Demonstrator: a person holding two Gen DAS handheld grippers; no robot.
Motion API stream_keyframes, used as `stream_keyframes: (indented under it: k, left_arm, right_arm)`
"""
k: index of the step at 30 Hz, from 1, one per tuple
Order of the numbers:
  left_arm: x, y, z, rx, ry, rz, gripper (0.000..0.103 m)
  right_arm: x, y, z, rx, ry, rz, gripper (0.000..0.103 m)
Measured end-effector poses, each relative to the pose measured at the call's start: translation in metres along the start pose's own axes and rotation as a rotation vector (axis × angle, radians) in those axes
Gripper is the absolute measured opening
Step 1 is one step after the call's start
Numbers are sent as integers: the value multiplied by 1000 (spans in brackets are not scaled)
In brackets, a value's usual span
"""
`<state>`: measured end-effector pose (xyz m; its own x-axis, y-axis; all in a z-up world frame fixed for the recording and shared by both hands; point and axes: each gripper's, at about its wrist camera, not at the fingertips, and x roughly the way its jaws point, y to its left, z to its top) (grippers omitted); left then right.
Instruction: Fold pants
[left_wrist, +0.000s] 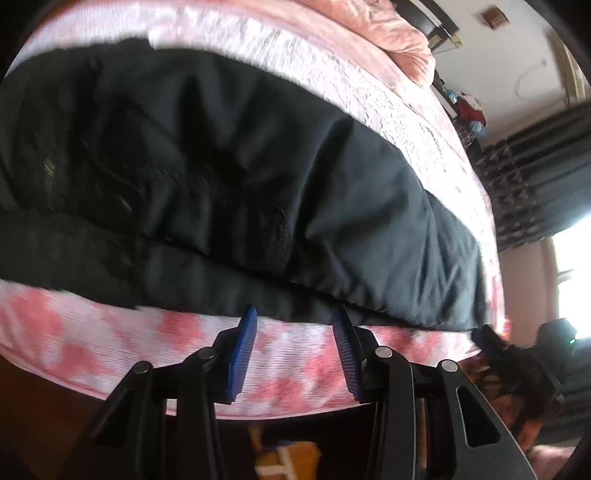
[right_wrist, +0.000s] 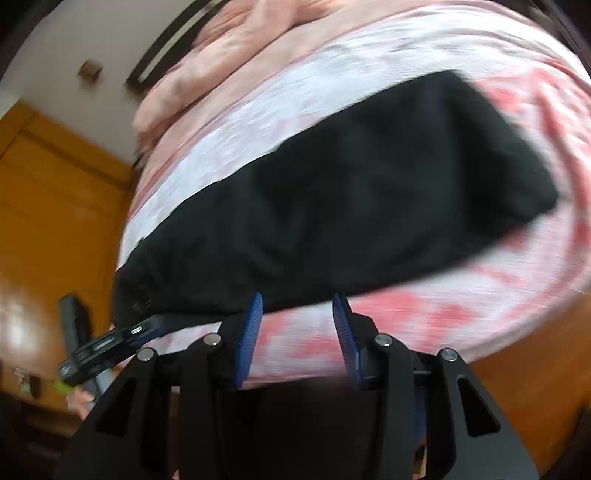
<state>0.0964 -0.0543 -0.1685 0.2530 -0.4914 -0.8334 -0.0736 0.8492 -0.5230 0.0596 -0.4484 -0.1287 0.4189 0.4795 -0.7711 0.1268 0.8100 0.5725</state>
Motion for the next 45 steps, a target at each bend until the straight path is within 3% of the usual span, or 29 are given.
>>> stream_keyframes:
  k: [2, 7, 10, 14, 16, 18, 23, 28, 31, 35, 37, 39, 42, 45]
  left_arm:
    - [9, 9, 2, -63, 18, -54, 42]
    - [29, 20, 16, -147, 16, -81, 42]
    - [37, 21, 24, -168, 9, -76, 42]
    - [42, 34, 30, -268, -14, -119, 42]
    - [43, 38, 28, -320, -43, -134, 36]
    - [40, 38, 24, -323, -83, -103, 14]
    - [25, 19, 9, -303, -183, -68, 8]
    - [4, -8, -22, -209, -272, -6, 8]
    - [29, -2, -22, -192, -233, 66, 9]
    - [47, 9, -16, -219, -184, 36, 13]
    - [38, 12, -14, -191, -178, 38, 16]
    - [30, 12, -13, -183, -175, 37, 30]
    - [14, 15, -15, -187, -181, 54, 33]
    - [-13, 47, -15, -195, -208, 91, 33]
  right_arm:
    - [18, 23, 5, -42, 30, 27, 41]
    - [47, 57, 3, -111, 88, 61, 41]
    - [57, 59, -2, -124, 106, 54, 41]
    - [63, 54, -5, -110, 121, 56, 41]
    - [64, 51, -4, -112, 122, 47, 41]
    - [66, 49, -2, -123, 120, 25, 41]
    - [70, 47, -5, -127, 119, 17, 41]
    - [75, 58, 2, -154, 104, 4, 41]
    - [76, 65, 3, -173, 100, 1, 41]
    - [90, 74, 2, -181, 128, 4, 41]
    - [100, 81, 2, -207, 145, -28, 41]
    - [111, 84, 2, -229, 157, -77, 39]
    - [118, 86, 2, -233, 166, -103, 40]
    - [113, 94, -1, -260, 149, -109, 41]
